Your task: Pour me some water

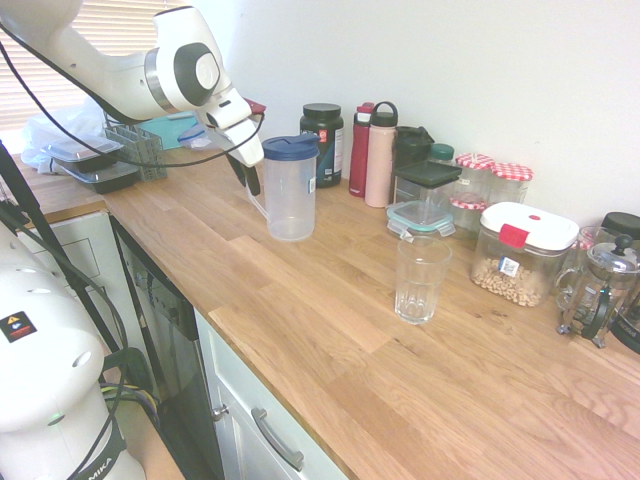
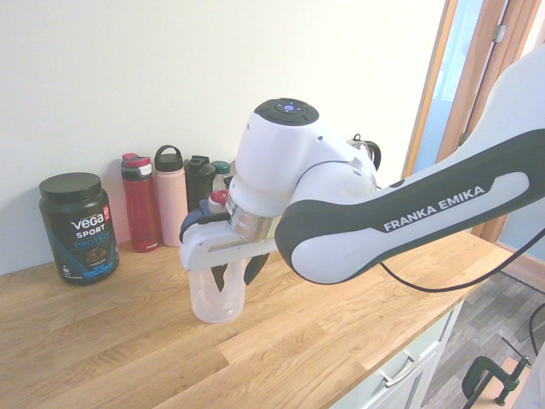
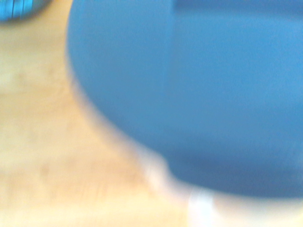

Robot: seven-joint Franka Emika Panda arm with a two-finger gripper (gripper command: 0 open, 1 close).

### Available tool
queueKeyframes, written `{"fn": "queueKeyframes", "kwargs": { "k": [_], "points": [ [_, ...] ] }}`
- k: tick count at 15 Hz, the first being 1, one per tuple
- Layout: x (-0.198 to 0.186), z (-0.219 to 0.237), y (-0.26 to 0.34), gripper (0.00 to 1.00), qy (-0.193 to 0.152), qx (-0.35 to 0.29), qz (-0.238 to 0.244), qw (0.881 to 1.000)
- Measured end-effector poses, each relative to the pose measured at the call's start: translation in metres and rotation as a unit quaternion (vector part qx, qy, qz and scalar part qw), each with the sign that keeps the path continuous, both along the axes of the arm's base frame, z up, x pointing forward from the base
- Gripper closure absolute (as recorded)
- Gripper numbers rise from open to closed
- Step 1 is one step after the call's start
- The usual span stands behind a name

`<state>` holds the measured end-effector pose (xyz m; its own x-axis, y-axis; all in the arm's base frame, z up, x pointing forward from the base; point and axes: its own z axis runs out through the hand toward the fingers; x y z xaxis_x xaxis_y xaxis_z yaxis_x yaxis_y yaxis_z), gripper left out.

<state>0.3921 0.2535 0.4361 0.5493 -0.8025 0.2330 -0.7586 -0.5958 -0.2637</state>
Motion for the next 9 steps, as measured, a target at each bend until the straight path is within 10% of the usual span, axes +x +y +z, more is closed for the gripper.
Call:
{"fn": "queueKeyframes", "kwargs": {
  "k": [9],
  "points": [
    [-0.074, 0.039, -0.1, 0.0, 0.096, -0.009, 0.066, 0.993]
  ]
}}
